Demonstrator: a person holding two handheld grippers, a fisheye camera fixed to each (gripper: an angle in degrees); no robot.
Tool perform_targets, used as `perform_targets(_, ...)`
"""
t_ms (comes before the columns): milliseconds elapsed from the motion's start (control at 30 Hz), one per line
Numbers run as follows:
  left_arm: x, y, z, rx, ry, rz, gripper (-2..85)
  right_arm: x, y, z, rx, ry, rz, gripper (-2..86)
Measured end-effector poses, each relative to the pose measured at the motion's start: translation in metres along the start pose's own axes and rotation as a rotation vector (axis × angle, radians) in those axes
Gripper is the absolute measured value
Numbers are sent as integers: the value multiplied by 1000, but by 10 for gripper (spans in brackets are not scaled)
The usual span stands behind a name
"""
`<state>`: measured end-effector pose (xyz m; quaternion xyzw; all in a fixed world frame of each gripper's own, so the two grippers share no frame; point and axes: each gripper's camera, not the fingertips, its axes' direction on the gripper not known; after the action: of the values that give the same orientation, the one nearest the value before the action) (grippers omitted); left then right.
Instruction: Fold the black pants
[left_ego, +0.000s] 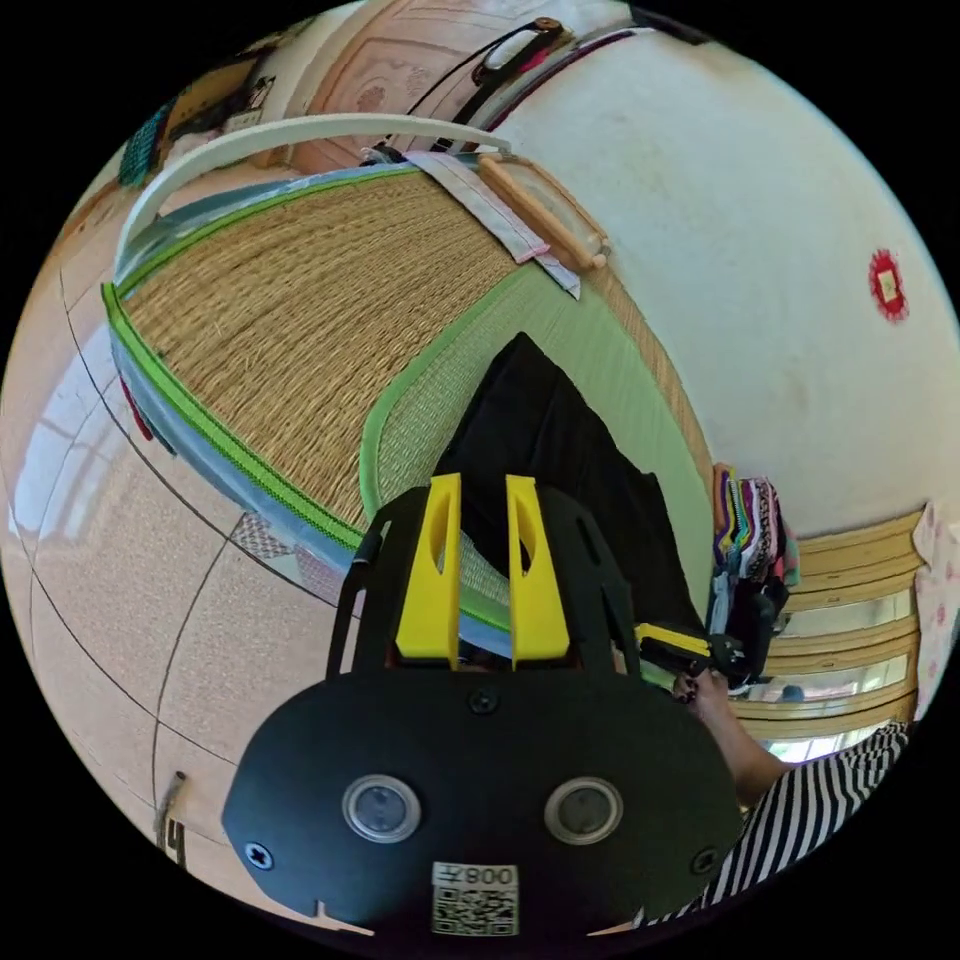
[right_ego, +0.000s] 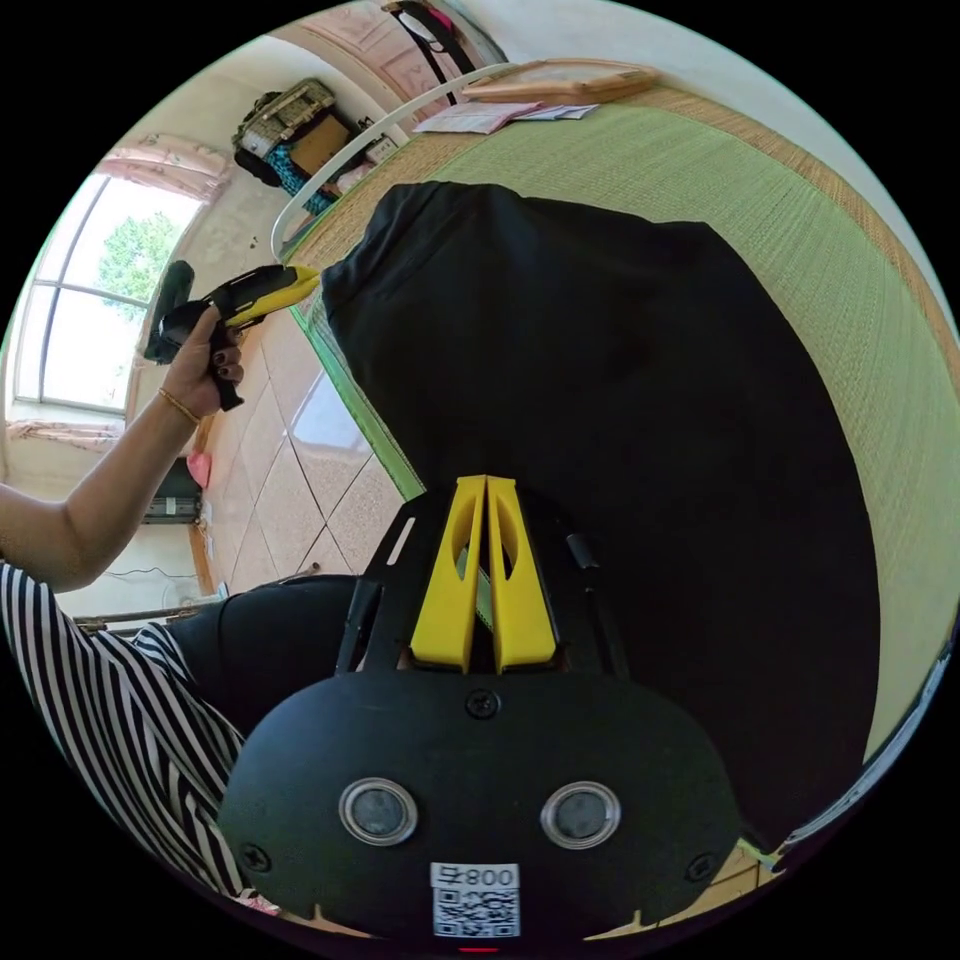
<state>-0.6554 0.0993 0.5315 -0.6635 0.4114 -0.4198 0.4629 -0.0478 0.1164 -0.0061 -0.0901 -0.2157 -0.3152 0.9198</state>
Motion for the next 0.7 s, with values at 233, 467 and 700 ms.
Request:
perform_targets(233,-9,13,-14,29,79,11,8,3,6,12,-45,33,6,1)
perform_targets(467,-21,26,3,-13,119,-63,3,12,23,22,-63,45,35,2)
perform_targets(700,33,35,-9,13,95,103,1,24,49,34,-86,83,77,2)
